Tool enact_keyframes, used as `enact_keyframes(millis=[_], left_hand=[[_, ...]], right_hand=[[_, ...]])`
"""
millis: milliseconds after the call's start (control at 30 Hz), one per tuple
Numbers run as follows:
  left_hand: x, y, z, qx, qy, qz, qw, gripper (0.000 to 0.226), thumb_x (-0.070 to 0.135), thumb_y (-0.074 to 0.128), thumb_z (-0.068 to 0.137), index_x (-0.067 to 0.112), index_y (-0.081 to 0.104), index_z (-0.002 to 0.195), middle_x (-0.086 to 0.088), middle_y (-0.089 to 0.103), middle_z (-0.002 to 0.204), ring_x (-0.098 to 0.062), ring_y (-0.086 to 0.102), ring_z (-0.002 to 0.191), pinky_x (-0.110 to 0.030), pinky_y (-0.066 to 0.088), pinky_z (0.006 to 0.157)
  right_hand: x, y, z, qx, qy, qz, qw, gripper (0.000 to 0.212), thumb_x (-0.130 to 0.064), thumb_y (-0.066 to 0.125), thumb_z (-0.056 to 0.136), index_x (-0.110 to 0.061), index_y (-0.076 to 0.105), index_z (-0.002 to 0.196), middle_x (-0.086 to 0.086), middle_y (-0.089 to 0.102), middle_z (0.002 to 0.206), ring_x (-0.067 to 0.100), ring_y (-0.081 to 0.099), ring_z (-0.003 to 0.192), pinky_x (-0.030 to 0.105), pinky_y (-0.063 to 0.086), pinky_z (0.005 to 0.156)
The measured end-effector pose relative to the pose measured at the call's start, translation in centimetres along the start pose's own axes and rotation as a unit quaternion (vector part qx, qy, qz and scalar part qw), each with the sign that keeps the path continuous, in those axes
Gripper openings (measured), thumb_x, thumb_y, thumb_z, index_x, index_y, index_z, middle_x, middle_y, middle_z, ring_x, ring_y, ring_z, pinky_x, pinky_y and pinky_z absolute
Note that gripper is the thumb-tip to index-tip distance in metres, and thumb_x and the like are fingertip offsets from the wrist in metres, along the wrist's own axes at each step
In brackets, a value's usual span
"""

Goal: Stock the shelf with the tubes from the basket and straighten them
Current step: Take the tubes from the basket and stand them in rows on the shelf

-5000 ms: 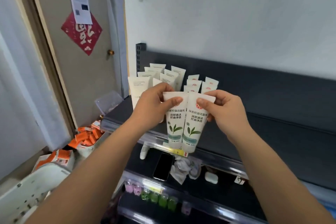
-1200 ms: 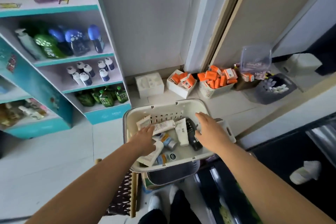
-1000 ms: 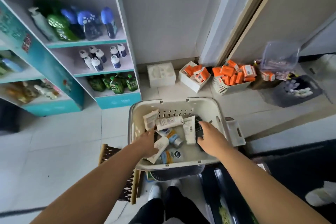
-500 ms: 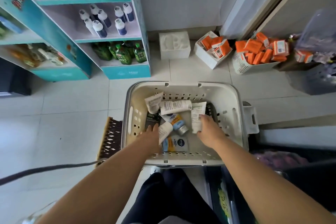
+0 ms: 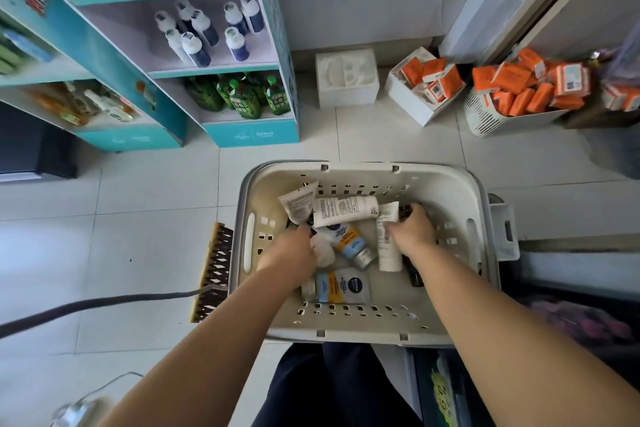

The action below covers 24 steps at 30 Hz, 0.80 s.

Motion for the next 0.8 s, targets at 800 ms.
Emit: enact_keyframes(millis=[800], left_hand=[[-0.7,-0.9,-0.8,0.010,0.085,-0.074,0.994,0.025,0.024,0.053,0.096,0.025,0.055,0.120,0.001,0.057,0.123,-0.021,0.057,0.105,-0.038,0.049,0.087]], right_hand=[[1.3,0.0,-3.1,-0.139,-0.008,0.179,0.974,0.046,-0.005,0.072,0.082,-0.022,0.057,0.122,0.001,0.064,0.114,0.016,0.063,0.094,0.031,0.050,0.073]])
Point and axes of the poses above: each hand's wrist, its own z-axis towards the middle knuckle, its own y-axis out of the palm, x = y × z, the point moved 3 cm from there along z, towards the middle knuckle
